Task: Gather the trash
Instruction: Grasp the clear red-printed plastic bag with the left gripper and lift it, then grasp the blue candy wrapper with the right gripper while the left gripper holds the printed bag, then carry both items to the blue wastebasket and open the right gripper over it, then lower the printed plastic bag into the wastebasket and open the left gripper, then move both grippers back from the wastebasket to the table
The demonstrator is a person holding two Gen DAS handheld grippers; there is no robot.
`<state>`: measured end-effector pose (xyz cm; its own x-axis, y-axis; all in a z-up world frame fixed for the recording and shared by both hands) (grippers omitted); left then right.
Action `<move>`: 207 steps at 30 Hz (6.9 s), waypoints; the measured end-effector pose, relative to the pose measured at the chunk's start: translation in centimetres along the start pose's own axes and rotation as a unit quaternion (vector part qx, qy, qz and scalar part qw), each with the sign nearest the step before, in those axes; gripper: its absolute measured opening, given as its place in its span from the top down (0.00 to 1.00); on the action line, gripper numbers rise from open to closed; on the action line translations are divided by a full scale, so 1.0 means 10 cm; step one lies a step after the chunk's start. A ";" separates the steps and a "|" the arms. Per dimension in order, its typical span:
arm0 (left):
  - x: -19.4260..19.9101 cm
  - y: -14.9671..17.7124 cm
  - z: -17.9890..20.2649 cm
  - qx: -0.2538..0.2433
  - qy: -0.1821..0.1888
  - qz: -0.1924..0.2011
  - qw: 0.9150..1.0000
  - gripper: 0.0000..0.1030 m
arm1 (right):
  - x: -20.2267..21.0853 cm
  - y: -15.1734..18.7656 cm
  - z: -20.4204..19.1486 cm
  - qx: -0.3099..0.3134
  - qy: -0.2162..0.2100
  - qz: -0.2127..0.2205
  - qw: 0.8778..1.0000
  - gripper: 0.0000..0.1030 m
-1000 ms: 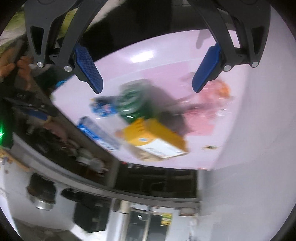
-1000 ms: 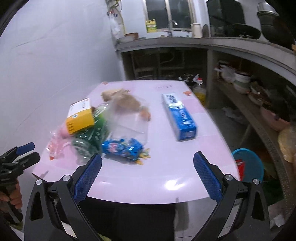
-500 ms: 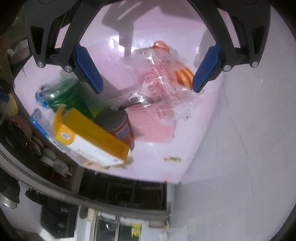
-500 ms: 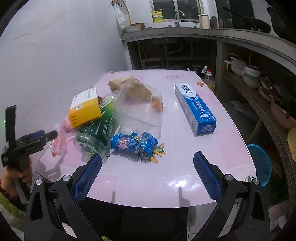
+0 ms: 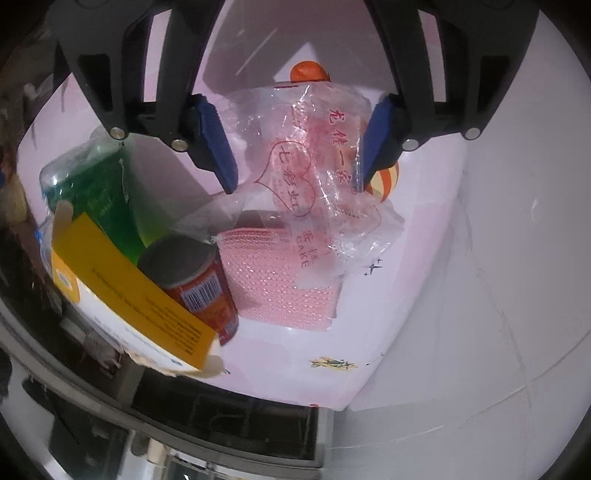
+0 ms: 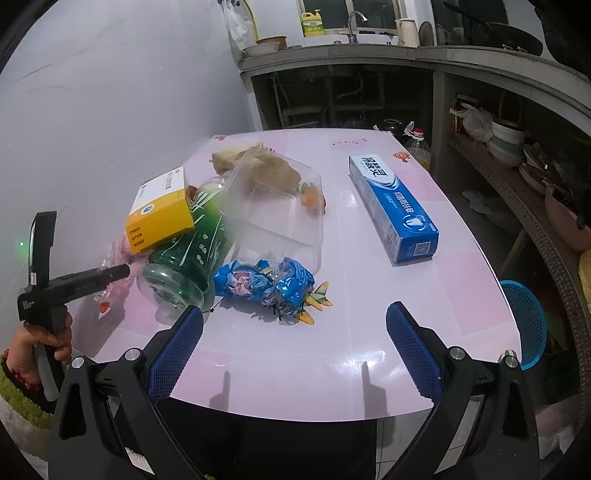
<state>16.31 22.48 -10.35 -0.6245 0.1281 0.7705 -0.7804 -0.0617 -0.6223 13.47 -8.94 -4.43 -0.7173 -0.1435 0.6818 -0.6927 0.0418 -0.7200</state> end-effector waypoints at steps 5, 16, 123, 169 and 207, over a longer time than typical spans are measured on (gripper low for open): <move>0.01 0.04 0.07 -0.019 -0.007 -0.004 1.000 0.42 | 0.00 0.00 0.01 0.000 0.000 0.001 1.000 0.06; 0.04 0.04 0.04 -0.013 -0.010 0.001 1.000 0.59 | 0.07 -0.02 0.13 -0.011 0.009 0.008 1.000 0.06; 1.48 -0.74 2.22 -0.151 0.250 0.180 0.939 0.92 | 0.39 0.07 1.38 -0.224 -0.061 0.025 0.972 0.73; -2.11 0.21 6.91 -0.276 0.333 -0.248 0.867 0.56 | -1.58 2.06 5.18 -0.522 0.182 -0.076 0.830 0.53; -0.02 -0.11 5.40 -0.269 0.372 -0.071 0.886 0.09 | 0.27 1.38 3.47 -0.326 0.242 -0.030 0.913 0.13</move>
<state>15.55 -30.98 -2.36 -0.1705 0.7253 0.6669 -0.5966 0.4627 -0.6558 4.55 -43.03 -16.98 -0.5159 0.2824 0.8088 -0.5158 0.6514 -0.5564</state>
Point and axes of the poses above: each gripper's, at about its wrist camera, not at the fingertips, and x roughly against the way its jaws point, z to its right, y to its underside, the point moved 6 cm from there along -x, roughly the way its jaws point, and after that the axes turned 4 degrees about y, right-handed, at the moved point
